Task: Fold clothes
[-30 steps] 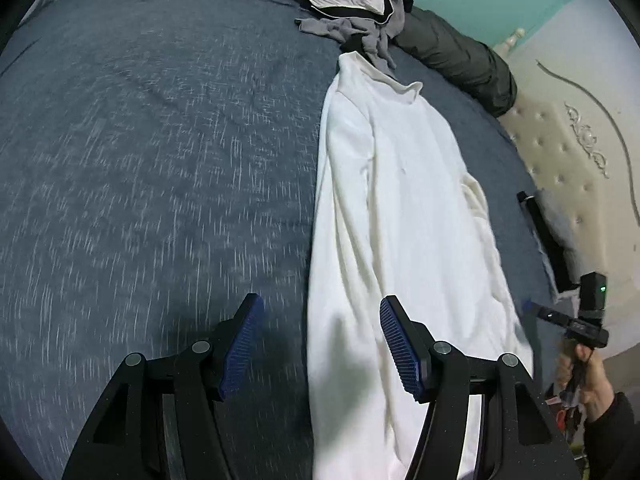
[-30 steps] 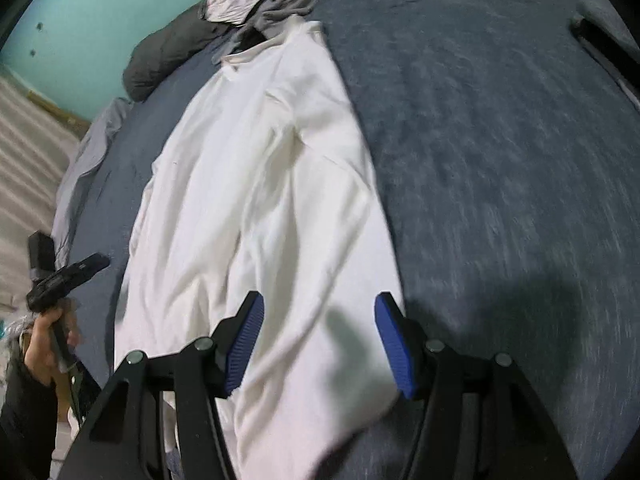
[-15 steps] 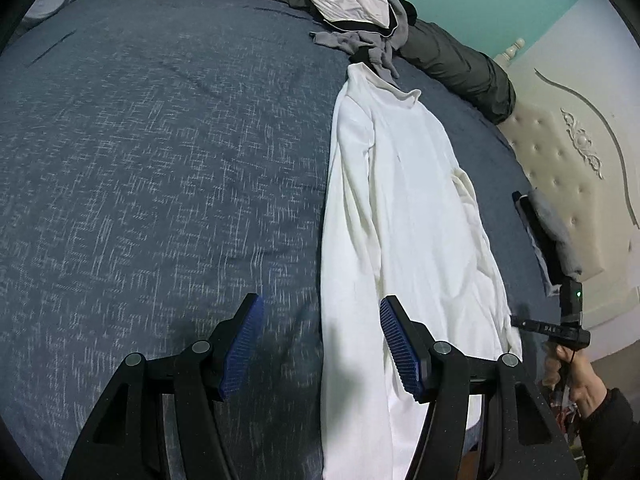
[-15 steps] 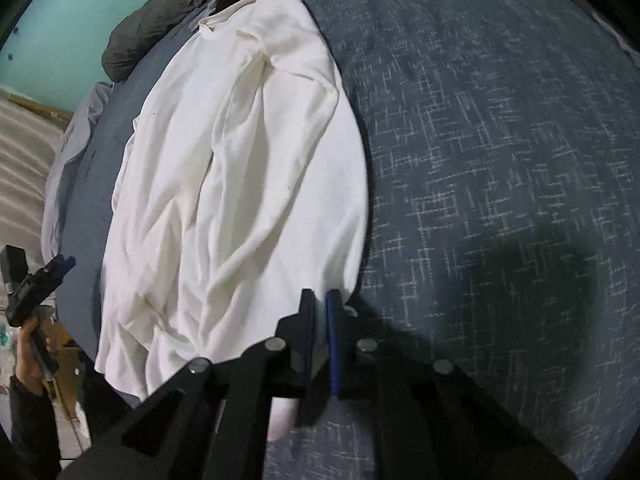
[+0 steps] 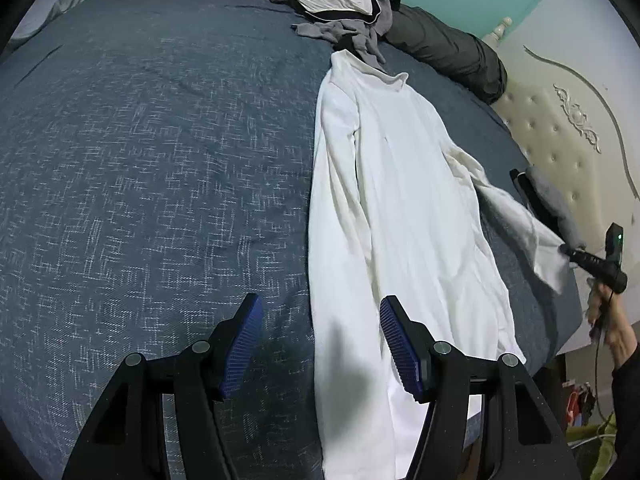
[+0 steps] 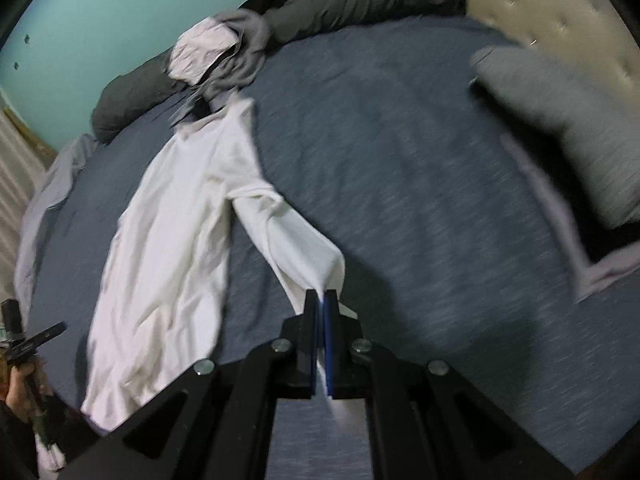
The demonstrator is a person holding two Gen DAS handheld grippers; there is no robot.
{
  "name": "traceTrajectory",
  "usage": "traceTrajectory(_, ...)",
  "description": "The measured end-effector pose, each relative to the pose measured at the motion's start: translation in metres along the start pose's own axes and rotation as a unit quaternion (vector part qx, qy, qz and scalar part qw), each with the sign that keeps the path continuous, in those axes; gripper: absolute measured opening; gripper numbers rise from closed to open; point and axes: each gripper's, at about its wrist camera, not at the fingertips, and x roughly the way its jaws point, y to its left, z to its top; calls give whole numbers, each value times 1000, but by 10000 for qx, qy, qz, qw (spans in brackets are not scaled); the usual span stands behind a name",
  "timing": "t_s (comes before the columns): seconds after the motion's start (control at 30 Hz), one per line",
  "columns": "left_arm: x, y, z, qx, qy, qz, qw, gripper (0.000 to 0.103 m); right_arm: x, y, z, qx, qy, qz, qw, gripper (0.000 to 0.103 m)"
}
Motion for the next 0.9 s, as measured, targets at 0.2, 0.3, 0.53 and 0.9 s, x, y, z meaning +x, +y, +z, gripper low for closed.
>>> traceTrajectory(0.2,-2,-2,4,-35,-12,21,10000,65,-17,-43,10,289,-315,-392,9983,2)
traceTrajectory(0.3,0,-3,3,-4,57,89,9999,65,-27,-63,19,622,-536,-446,9956,2)
traceTrajectory(0.53,16,-1,0,-73,349,48,9994,65,-53,-64,19,1061,-1022,-489,9879,9)
traceTrajectory(0.9,68,2,-23,-125,1041,86,9945,52,-52,-16,-13,1016,-711,556,9907,17)
